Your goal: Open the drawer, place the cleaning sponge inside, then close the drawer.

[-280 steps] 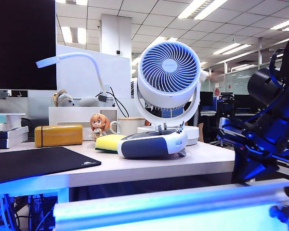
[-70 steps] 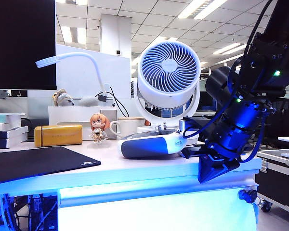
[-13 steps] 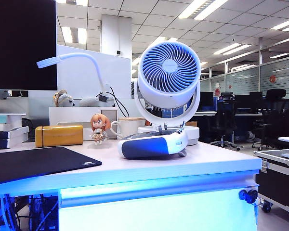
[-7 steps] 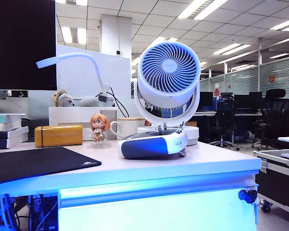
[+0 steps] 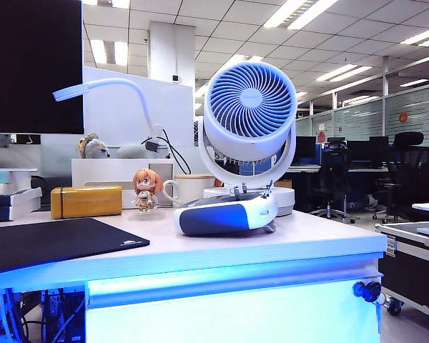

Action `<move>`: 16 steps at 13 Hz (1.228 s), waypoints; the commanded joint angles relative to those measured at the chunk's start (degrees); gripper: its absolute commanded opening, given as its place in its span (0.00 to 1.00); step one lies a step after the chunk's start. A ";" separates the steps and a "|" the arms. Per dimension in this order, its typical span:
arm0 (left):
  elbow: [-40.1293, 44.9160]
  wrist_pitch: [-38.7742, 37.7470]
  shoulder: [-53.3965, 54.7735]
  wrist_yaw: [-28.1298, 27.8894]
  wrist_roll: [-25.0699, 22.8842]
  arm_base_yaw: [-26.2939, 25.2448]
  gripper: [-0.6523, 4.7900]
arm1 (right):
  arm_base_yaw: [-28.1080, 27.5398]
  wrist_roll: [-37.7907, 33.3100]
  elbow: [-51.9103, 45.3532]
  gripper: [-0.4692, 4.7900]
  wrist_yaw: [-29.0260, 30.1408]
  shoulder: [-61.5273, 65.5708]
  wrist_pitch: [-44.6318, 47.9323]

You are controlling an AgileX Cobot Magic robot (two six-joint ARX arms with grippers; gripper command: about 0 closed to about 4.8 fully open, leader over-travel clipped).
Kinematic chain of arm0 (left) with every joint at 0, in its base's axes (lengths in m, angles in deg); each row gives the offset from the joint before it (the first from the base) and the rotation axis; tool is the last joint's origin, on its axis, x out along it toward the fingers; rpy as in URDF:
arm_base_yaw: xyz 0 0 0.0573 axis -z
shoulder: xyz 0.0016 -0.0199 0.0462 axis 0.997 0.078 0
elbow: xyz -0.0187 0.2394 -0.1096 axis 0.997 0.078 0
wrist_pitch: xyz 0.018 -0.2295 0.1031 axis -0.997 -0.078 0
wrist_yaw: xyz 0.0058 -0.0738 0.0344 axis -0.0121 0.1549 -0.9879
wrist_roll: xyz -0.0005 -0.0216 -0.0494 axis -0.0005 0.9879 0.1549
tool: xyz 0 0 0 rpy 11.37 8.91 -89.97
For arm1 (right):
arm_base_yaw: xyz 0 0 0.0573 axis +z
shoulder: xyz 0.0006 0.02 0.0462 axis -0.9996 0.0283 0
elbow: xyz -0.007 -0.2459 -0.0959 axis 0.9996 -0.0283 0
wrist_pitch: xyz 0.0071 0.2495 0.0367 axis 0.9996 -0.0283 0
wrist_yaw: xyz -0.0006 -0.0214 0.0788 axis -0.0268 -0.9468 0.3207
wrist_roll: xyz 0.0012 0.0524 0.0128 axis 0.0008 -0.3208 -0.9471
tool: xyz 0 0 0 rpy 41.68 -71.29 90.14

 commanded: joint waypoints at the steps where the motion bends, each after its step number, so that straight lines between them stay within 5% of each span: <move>1: 0.24 -1.11 -0.13 -0.17 -0.46 0.04 0.11 | -8.59 -0.20 -0.39 0.11 -0.48 -7.45 1.44; 3: 0.24 -1.14 -0.13 -0.17 -0.46 0.02 0.11 | -16.17 5.88 -1.07 0.11 0.11 -16.90 0.90; 7: 0.24 -1.11 -0.13 -0.22 -0.46 0.04 0.11 | -16.79 5.77 -1.09 0.11 12.83 -16.83 -3.61; 10: 0.24 -1.11 -0.13 -0.20 -0.46 0.04 0.11 | -16.85 5.62 -1.07 0.11 7.26 -16.83 -3.74; 16: 0.24 -1.11 -0.13 -0.20 -0.46 0.04 0.11 | -16.79 5.62 -1.07 0.11 7.45 -16.83 -3.37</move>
